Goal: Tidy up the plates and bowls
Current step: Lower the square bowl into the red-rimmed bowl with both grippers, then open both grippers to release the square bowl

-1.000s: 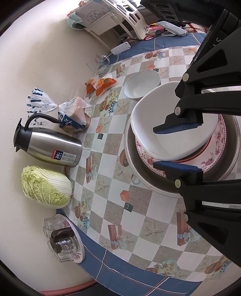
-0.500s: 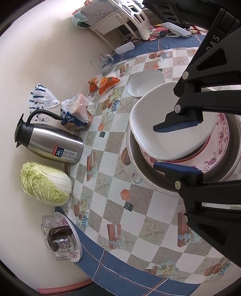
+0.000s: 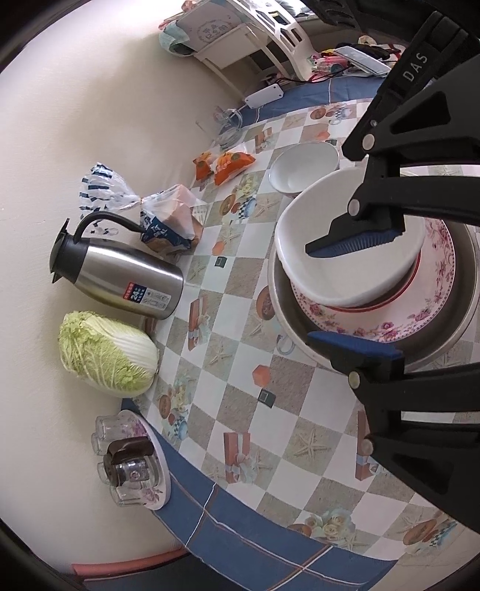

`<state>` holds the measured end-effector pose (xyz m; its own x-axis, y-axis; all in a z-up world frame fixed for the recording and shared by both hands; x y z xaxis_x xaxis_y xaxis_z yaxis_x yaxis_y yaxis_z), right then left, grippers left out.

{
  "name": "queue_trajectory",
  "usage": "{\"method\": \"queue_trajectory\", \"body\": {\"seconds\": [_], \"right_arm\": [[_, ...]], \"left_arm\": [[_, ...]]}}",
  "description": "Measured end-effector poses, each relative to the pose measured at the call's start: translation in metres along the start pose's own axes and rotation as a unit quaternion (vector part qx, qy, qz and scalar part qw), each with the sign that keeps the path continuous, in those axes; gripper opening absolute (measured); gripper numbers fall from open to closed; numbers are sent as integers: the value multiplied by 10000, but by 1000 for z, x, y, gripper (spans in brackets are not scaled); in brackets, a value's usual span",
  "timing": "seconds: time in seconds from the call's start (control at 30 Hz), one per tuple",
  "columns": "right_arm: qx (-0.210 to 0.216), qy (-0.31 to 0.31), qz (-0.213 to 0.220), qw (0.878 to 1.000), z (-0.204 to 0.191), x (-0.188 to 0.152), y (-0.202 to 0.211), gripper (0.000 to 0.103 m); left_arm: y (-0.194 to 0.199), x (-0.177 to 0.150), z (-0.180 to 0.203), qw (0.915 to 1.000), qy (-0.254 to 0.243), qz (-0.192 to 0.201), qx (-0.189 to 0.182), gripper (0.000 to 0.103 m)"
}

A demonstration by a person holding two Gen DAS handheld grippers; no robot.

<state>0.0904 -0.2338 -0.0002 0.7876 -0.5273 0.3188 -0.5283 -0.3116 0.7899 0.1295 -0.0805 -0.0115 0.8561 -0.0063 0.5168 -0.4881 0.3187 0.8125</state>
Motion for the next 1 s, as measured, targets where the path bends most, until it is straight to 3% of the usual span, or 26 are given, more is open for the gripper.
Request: {"method": "queue_trajectory", "body": {"seconds": [0.03, 0.17, 0.23, 0.3, 0.4, 0.63, 0.87, 1.0], "right_arm": [[-44, 16, 23, 10000, 1, 0, 1, 36], [-257, 155, 74, 9995, 2, 1, 5, 41], [-313, 211, 73, 9993, 2, 1, 5, 57], [-405, 294, 71, 9987, 1, 0, 4, 63], [-468, 392, 41, 9981, 0, -1, 2, 69], [-645, 467, -4, 9968, 3, -3, -3, 92], [-722, 486, -5, 9962, 7, -3, -4, 100], [-751, 484, -8, 9960, 8, -2, -4, 101]], "left_arm": [[1, 0, -1, 10000, 10, 4, 21, 45], [1, 1, -9, 9998, 116, -14, 160, 58], [0, 1, -12, 9997, 135, -22, 223, 59], [0, 1, -16, 9994, 154, -36, 300, 61], [-2, 0, -20, 9988, 145, -69, 470, 78], [-8, -3, -28, 9981, 227, -166, 548, 80], [-14, -7, -29, 9977, 259, -277, 557, 81], [-15, -7, -30, 9973, 222, -238, 653, 89]]}}
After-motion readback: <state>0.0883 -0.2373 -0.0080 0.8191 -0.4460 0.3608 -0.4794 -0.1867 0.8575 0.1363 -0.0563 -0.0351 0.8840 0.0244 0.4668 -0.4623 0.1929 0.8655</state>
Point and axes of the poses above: each gripper's, at about its wrist camera, not at the fingertips, and y roughly against the way its jaws point, z to its right, x to its top, the point moved 8 cm from there along -y, roughly the way its jaws point, and after that the axes turned 2 degrees about -z, right-handed, at the moved point
